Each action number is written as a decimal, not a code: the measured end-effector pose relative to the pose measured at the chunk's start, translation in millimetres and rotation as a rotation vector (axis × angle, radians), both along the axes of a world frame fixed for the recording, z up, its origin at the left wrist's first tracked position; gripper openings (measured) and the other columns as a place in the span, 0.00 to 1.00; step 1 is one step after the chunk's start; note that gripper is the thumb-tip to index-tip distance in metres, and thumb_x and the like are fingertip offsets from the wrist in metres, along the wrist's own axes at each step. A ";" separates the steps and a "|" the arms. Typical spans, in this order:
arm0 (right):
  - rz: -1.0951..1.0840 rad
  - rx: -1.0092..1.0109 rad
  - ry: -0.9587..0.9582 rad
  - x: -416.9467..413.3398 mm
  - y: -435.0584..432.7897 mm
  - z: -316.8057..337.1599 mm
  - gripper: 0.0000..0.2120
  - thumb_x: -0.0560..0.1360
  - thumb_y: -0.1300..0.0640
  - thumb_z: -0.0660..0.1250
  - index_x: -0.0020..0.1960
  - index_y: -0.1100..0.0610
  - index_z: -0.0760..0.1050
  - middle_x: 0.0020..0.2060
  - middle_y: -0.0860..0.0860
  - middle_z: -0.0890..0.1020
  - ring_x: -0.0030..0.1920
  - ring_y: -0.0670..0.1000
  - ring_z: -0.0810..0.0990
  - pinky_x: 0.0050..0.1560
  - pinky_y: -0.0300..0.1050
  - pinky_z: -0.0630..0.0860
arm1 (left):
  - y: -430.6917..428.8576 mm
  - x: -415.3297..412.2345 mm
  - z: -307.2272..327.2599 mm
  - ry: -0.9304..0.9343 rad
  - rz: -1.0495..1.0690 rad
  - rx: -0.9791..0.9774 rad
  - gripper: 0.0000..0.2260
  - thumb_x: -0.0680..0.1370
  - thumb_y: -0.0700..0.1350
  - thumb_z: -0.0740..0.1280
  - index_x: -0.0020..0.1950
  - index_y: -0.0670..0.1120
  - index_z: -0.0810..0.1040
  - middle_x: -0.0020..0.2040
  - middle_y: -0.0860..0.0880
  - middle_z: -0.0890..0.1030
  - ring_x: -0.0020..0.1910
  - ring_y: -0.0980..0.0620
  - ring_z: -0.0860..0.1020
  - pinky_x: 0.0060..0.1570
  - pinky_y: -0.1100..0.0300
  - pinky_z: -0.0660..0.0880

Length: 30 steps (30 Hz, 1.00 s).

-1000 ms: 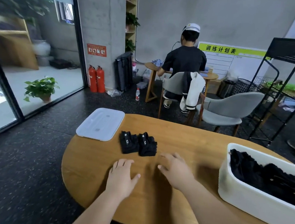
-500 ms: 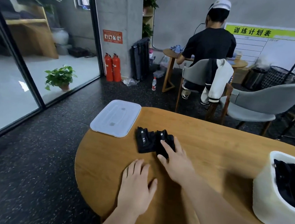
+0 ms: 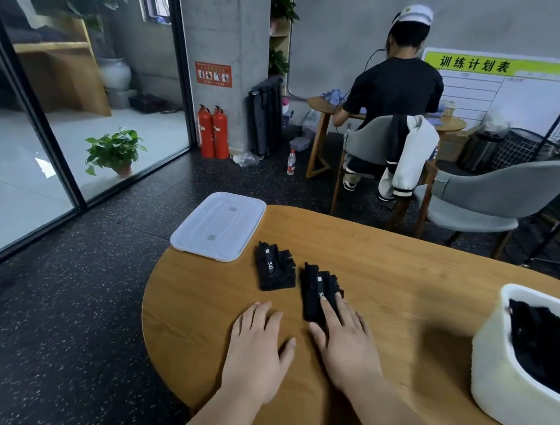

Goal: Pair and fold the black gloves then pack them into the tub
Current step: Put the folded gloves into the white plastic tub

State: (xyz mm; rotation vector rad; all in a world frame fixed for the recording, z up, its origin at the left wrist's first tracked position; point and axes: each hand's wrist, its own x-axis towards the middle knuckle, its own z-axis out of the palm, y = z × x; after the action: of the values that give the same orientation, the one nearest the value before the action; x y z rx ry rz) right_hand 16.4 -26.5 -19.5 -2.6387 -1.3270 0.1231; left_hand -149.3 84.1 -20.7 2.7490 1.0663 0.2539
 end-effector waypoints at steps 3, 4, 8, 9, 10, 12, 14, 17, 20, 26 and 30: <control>0.008 -0.005 -0.014 -6.7 -19.8 -0.4 0.38 0.80 0.29 0.31 0.85 0.42 0.45 0.85 0.48 0.47 0.85 0.48 0.47 0.84 0.50 0.46 | -4.4 0.6 2.2 0.019 -0.005 0.027 0.27 0.86 0.64 0.48 0.81 0.55 0.66 0.81 0.52 0.63 0.82 0.50 0.57 0.81 0.49 0.56; 0.012 -0.004 -0.018 -8.2 -26.1 -1.3 0.40 0.78 0.29 0.28 0.85 0.42 0.45 0.85 0.48 0.47 0.85 0.48 0.47 0.84 0.50 0.46 | -5.4 1.3 3.8 0.032 -0.006 0.042 0.26 0.86 0.64 0.49 0.81 0.54 0.66 0.81 0.52 0.63 0.81 0.50 0.58 0.81 0.49 0.57; 0.004 0.000 -0.013 -16.9 -54.3 -0.3 0.37 0.80 0.30 0.33 0.85 0.43 0.48 0.85 0.48 0.50 0.85 0.49 0.49 0.84 0.49 0.45 | -17.8 10.8 12.3 0.072 -0.065 0.088 0.21 0.88 0.55 0.53 0.81 0.51 0.65 0.79 0.50 0.65 0.78 0.48 0.62 0.78 0.50 0.61; 0.004 0.008 -0.016 -19.3 -59.9 -1.7 0.35 0.82 0.31 0.35 0.85 0.43 0.49 0.85 0.49 0.51 0.85 0.49 0.50 0.84 0.49 0.45 | -21.6 14.3 13.0 0.063 -0.080 0.072 0.20 0.89 0.52 0.54 0.81 0.51 0.65 0.78 0.51 0.66 0.77 0.49 0.63 0.77 0.51 0.62; 0.001 0.019 -0.023 -21.7 -68.0 -3.1 0.33 0.83 0.32 0.37 0.85 0.42 0.51 0.85 0.48 0.52 0.84 0.49 0.52 0.83 0.48 0.45 | -28.6 18.3 14.4 0.049 -0.084 0.044 0.20 0.89 0.51 0.54 0.81 0.51 0.66 0.78 0.52 0.66 0.76 0.50 0.63 0.76 0.53 0.63; -0.004 0.059 -0.042 -27.4 -79.8 -8.3 0.30 0.85 0.34 0.43 0.84 0.43 0.58 0.83 0.49 0.59 0.83 0.50 0.60 0.82 0.47 0.47 | -40.8 25.8 17.2 0.013 -0.049 -0.028 0.19 0.89 0.52 0.53 0.80 0.53 0.68 0.75 0.54 0.68 0.73 0.51 0.65 0.73 0.54 0.65; -0.013 0.107 -0.090 -34.0 -92.4 -14.2 0.28 0.85 0.36 0.49 0.80 0.44 0.68 0.78 0.50 0.72 0.76 0.51 0.72 0.80 0.48 0.54 | -53.0 34.5 23.0 -0.011 0.006 -0.093 0.19 0.88 0.55 0.53 0.76 0.54 0.73 0.72 0.55 0.70 0.70 0.52 0.67 0.70 0.54 0.67; -0.007 0.174 -0.166 -41.9 -109.5 -14.6 0.23 0.84 0.39 0.54 0.74 0.42 0.75 0.70 0.48 0.81 0.67 0.49 0.80 0.74 0.50 0.71 | -65.7 48.2 32.7 -0.022 0.043 -0.223 0.20 0.87 0.59 0.55 0.73 0.54 0.77 0.69 0.54 0.73 0.68 0.51 0.70 0.67 0.53 0.70; -0.014 0.239 -0.162 -44.4 -125.1 -6.7 0.21 0.84 0.41 0.56 0.71 0.42 0.78 0.65 0.44 0.83 0.62 0.47 0.81 0.70 0.48 0.75 | -71.9 59.8 35.4 -0.077 0.080 -0.395 0.18 0.85 0.59 0.62 0.70 0.53 0.77 0.65 0.52 0.79 0.65 0.49 0.76 0.62 0.53 0.77; -0.072 0.423 0.113 -44.5 -146.4 5.1 0.19 0.84 0.40 0.57 0.69 0.42 0.79 0.64 0.38 0.80 0.64 0.43 0.77 0.65 0.39 0.74 | -92.8 66.1 46.4 -0.262 0.109 -0.662 0.13 0.81 0.52 0.73 0.60 0.51 0.73 0.53 0.54 0.83 0.50 0.53 0.82 0.54 0.55 0.79; -0.182 0.564 0.282 -35.4 -155.3 26.4 0.07 0.82 0.45 0.67 0.57 0.40 0.82 0.54 0.36 0.79 0.54 0.39 0.79 0.55 0.39 0.77 | -102.8 67.2 64.2 -0.428 0.097 -0.832 0.15 0.79 0.48 0.76 0.60 0.53 0.73 0.54 0.52 0.83 0.50 0.51 0.83 0.54 0.51 0.82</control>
State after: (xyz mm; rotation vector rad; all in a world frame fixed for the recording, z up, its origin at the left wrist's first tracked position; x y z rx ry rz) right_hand -19.0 -181.8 6.9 -2.1507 -0.8667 0.0768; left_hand -82.1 -18.7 43.5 1.8056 0.9066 0.3053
